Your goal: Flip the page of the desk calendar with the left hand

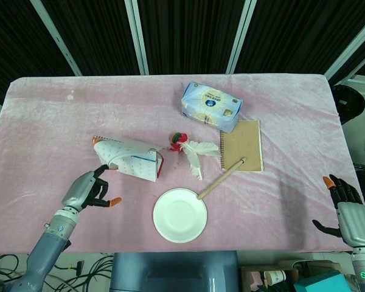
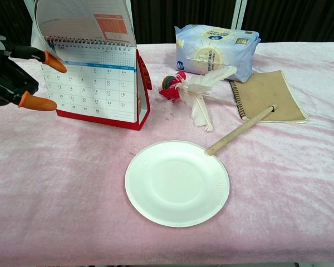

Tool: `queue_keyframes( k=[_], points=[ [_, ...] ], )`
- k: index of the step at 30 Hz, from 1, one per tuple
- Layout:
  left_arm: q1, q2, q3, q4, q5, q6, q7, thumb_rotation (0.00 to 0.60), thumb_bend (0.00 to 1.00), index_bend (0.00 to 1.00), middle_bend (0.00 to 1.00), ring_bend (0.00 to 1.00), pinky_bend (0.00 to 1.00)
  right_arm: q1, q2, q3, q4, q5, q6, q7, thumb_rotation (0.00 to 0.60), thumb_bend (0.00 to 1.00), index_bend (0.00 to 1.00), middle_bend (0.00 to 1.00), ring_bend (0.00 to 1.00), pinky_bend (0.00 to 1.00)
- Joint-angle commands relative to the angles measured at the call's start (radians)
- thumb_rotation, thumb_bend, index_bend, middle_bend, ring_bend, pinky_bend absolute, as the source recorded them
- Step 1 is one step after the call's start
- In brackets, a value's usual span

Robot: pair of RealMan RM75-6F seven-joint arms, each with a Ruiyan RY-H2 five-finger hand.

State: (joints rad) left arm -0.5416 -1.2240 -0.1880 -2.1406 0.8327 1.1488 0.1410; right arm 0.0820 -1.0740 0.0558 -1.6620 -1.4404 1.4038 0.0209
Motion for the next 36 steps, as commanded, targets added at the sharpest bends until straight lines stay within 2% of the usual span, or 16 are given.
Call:
queue_keyframes(
  k=[1,9,15,19,25,27,29,32,36],
  points=[
    [-0.004,-0.005,-0.008,0.006,0.028,0.019,0.013,0.600,0.18,0.24,0.79,0.83,0.84,0.000,0.000,0.000,0.000,0.000,0.000,0.000,0.600,0.10,0.00,0.00,0.00,0.07],
    [-0.018,-0.025,-0.030,0.022,0.099,0.066,0.054,0.600,0.18,0.26,0.72,0.77,0.80,0.000,0.000,-0.001,0.000,-0.001,0.000,-0.002,0.600,0.10,0.00,0.00,0.00,0.07],
    [-0.032,-0.033,-0.042,0.044,0.129,0.086,0.088,0.600,0.18,0.26,0.64,0.67,0.72,0.000,0.001,-0.001,0.000,-0.001,-0.001,-0.001,0.600,0.10,0.00,0.00,0.00,0.07],
    [-0.047,-0.039,-0.055,0.078,0.146,0.098,0.121,0.600,0.18,0.23,0.53,0.53,0.57,0.000,0.001,-0.001,-0.001,0.000,-0.001,0.000,0.600,0.10,0.00,0.00,0.00,0.07],
    [-0.089,-0.041,-0.073,0.162,0.154,0.095,0.208,0.600,0.16,0.15,0.32,0.26,0.26,0.000,0.001,-0.001,-0.001,0.001,-0.003,-0.001,0.600,0.10,0.00,0.00,0.00,0.07],
    [-0.101,-0.041,-0.076,0.181,0.145,0.089,0.233,0.600,0.12,0.07,0.21,0.15,0.13,0.000,0.001,0.000,-0.001,0.002,-0.003,-0.001,0.600,0.10,0.00,0.00,0.00,0.07],
    [-0.110,-0.036,-0.073,0.192,0.127,0.081,0.266,0.600,0.09,0.01,0.15,0.08,0.05,0.000,0.001,0.000,-0.001,0.003,-0.003,0.000,0.600,0.10,0.00,0.00,0.00,0.07],
    [-0.114,-0.021,-0.060,0.189,0.111,0.082,0.311,0.600,0.05,0.00,0.10,0.04,0.02,0.000,0.002,0.000,-0.001,0.004,-0.004,0.002,0.600,0.10,0.00,0.00,0.00,0.07],
    [-0.087,0.005,-0.017,0.172,0.134,0.103,0.342,0.600,0.02,0.00,0.04,0.01,0.00,-0.001,0.003,0.001,0.000,0.003,-0.002,0.003,0.600,0.10,0.00,0.00,0.00,0.07]
  ],
)
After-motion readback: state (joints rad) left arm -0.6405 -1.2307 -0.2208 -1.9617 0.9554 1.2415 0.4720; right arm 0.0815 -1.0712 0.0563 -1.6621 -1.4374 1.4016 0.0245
